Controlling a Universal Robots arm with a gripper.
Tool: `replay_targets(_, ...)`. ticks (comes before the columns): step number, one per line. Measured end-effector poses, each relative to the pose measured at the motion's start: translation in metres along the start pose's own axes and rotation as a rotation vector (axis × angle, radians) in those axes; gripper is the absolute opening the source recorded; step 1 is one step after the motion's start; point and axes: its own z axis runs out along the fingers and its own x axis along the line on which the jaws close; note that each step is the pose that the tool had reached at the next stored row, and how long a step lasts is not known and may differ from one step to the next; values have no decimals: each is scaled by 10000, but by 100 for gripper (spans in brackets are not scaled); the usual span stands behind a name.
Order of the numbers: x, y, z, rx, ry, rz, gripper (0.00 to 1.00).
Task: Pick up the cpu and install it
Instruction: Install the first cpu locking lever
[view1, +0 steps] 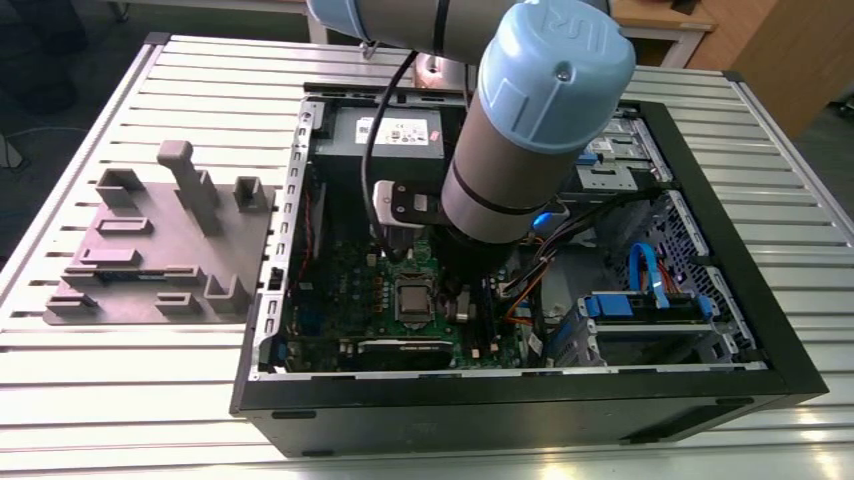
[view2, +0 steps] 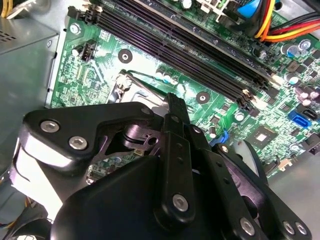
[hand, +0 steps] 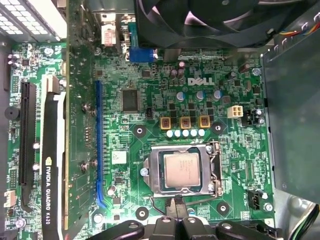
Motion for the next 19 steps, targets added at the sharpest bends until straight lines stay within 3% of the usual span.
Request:
replay_targets(8,9,-3,30,-7,30,-118,10)
replay_targets(16,15,-7,79,-21,109,-341,10)
replay_targets(19,16,-9,88,-33,175,-535,10)
